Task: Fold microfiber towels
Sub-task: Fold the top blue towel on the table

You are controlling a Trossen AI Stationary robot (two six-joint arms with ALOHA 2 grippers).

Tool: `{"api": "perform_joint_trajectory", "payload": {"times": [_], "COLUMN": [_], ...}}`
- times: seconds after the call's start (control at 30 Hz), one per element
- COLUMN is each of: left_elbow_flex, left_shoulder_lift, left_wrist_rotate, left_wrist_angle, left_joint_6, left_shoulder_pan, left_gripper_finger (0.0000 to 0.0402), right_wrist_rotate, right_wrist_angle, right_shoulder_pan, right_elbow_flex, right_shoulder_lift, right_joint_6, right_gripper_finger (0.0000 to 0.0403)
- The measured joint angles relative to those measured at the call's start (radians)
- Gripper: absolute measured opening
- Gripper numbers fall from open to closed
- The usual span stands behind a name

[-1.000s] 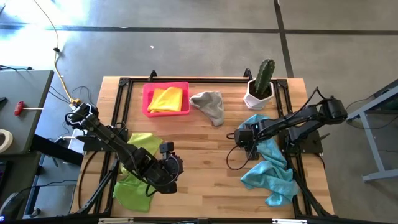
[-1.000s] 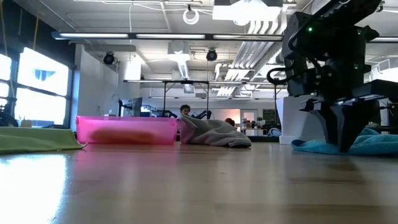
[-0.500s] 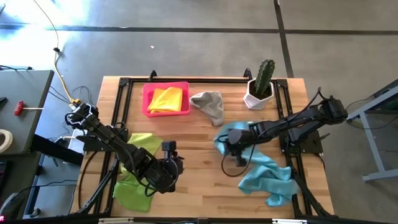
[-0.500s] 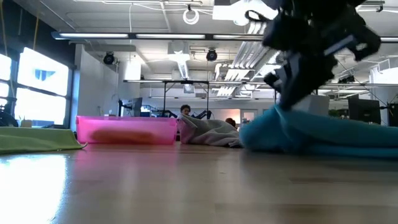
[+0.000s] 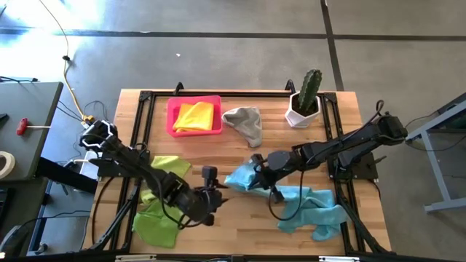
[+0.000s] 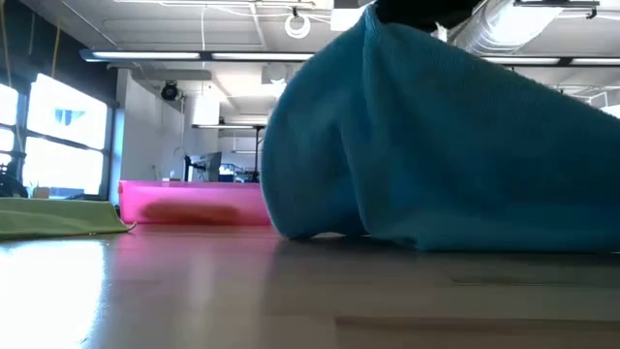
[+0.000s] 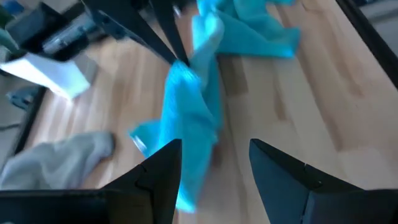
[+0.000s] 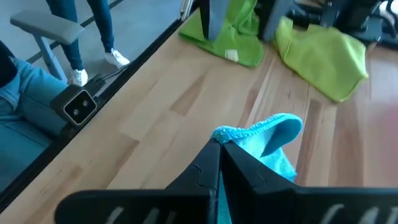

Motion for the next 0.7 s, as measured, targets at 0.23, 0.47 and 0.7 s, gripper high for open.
{"api": "perform_joint_trajectory", "payload": {"times": [0.23, 0.47, 0.7], "left_elbow_flex": [-0.051, -0.054, -0.054], "left_shoulder_lift": [-0.001, -0.001, -0.001], "left_wrist_rotate": [0.061, 0.285, 0.575], "left_wrist_angle": [0.228, 0.289, 0.328], "left_joint_6": [0.151, 0.213, 0.247], "left_shoulder_pan": [0.070, 0.170, 0.265], "left_gripper_finger": [0.0177, 0.0177, 0.0177], "right_wrist_rotate": [-0.007, -0.031, -0.032], "right_wrist_angle": [-0.017, -0.029, 0.000], "right_shoulder_pan": [0.026, 0.055, 0.064], "right_elbow_flex": [0.019, 0.019, 0.019], "right_shoulder_lift": [0.000, 0.000, 0.000], "right_joint_6": [-0.143, -0.378, -0.505], "right_gripper_finger": [0.0000, 0.0000, 0.0000]}}
